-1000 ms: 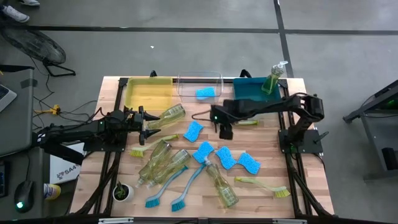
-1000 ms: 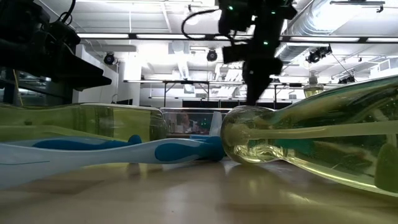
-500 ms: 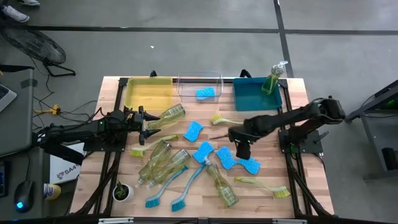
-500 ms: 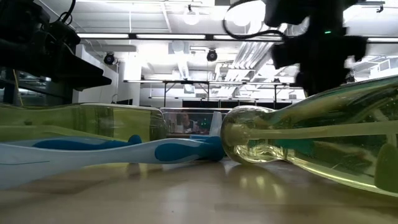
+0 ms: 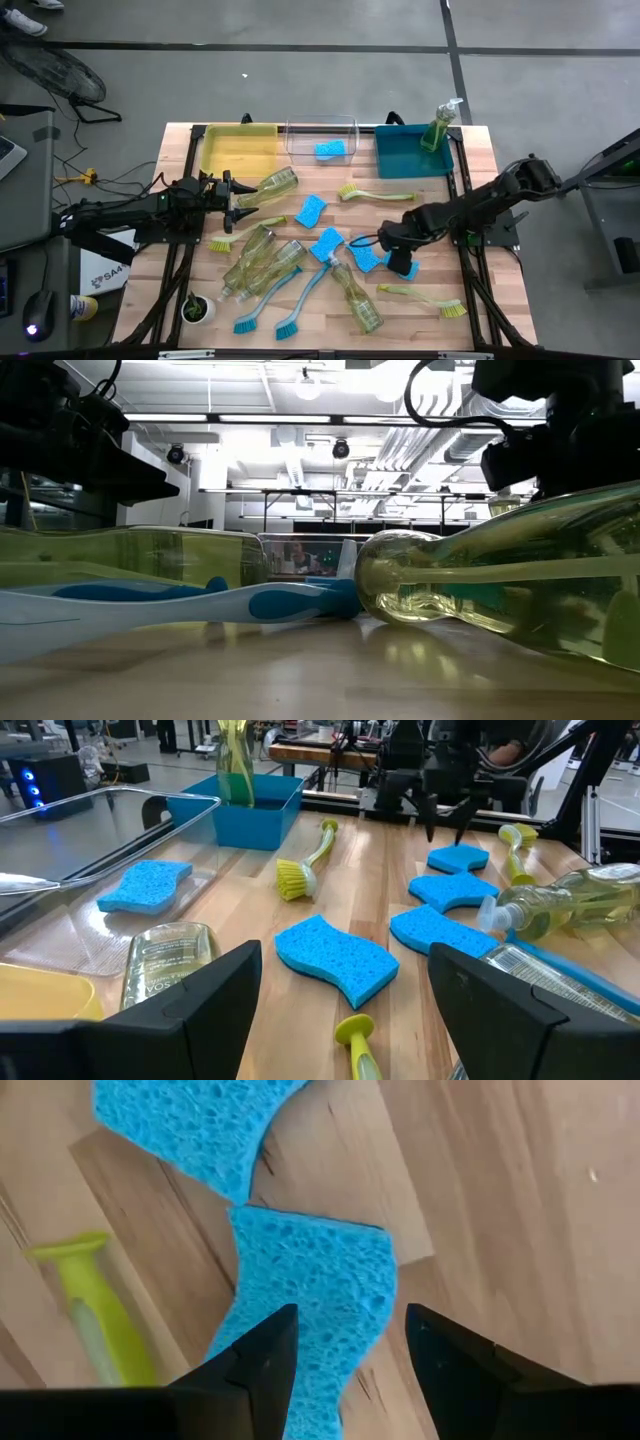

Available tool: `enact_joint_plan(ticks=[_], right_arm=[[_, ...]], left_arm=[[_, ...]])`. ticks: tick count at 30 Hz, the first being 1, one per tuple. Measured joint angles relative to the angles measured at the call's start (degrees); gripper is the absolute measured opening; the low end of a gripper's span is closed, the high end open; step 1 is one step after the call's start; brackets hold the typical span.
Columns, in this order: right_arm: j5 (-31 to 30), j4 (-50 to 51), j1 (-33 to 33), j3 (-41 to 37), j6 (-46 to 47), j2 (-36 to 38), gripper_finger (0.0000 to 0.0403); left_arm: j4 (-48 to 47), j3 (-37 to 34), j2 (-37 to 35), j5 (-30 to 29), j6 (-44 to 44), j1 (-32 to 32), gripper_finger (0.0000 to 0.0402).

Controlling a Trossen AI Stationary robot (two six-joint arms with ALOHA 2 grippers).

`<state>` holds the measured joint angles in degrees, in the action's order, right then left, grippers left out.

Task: Pick & Place Kitchen Sink Supplies
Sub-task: Put the sponge into the transparent bin

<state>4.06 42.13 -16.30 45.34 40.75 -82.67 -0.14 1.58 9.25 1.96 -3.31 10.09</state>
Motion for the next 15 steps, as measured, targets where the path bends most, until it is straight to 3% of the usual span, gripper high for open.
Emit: enact_joint_plan(ticks=[15], right_arm=[[0.31,-9.79,-0.21,-7.06,4.45,-0.02,0.0175]], left_arm=[[0.00,0.00,-0.01,0.00,0.00,0.00,0.0280]])
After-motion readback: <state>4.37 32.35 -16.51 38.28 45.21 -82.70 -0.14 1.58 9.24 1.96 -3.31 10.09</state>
